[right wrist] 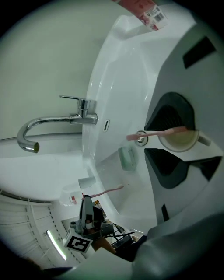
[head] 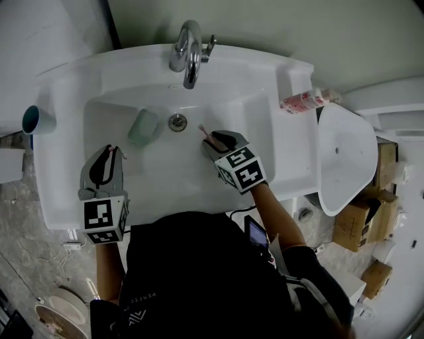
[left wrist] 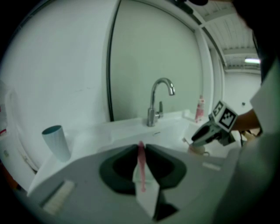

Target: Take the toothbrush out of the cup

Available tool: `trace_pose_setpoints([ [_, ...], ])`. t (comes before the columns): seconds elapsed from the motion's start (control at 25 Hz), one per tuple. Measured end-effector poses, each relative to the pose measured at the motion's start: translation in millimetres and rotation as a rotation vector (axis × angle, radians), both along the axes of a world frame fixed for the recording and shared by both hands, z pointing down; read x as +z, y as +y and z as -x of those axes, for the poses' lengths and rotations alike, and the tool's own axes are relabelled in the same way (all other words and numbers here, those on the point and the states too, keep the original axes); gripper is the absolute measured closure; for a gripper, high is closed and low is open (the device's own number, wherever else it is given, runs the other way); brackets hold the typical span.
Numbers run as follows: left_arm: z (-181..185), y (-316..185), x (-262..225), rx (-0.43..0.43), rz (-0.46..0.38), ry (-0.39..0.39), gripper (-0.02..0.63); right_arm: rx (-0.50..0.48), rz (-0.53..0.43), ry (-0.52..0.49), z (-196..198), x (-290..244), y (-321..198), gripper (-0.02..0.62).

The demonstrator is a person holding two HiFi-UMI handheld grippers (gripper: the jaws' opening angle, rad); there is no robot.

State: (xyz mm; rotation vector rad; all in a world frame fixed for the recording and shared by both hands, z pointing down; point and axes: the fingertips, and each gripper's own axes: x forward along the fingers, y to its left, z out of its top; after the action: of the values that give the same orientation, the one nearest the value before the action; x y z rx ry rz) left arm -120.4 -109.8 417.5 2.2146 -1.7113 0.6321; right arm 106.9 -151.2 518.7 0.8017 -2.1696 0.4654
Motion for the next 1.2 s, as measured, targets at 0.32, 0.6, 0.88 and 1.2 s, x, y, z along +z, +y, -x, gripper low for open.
trace_pose_setpoints([
  [0.32,0,6,8,-0.038,0.032,-0.028,0.541,-0.071,0.017,0.08,0,29,-8,0.48],
  [0.6,-3,7,10,-0.048,0.045,-0.046,0.541,-0.094,0.031,0.092,5,38,-11,0.497],
  [0.88,-6,7,13,-0.042,0.043,-0.056,0.541,-0.096,0.044,0.064,6,38,-10,0.526],
  [1.2,-3,6,7,-0.045,0.013,-0.056,0.541,-0.138,0.011,0.096,9,32,-5,0.56],
])
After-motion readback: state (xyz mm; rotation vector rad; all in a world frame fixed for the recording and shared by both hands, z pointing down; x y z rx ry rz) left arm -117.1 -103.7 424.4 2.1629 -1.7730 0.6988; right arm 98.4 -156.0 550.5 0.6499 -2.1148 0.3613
